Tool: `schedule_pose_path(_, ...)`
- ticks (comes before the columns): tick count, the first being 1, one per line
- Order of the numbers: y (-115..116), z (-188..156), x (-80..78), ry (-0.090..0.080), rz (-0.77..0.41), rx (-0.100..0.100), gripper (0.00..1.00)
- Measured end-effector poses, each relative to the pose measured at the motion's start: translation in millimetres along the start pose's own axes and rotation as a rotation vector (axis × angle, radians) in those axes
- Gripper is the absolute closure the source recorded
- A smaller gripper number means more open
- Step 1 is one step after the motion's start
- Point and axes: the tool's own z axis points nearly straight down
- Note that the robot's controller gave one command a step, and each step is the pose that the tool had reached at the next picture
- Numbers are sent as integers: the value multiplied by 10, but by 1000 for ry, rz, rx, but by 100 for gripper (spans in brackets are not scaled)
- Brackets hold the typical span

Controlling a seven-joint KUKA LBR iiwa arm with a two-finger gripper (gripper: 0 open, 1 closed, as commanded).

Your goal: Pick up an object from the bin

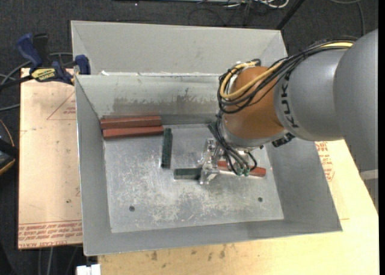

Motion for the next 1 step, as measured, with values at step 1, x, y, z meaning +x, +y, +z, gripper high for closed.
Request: schedule_pose_path(1, -96, -1938, -105, 5, 37, 3, 100)
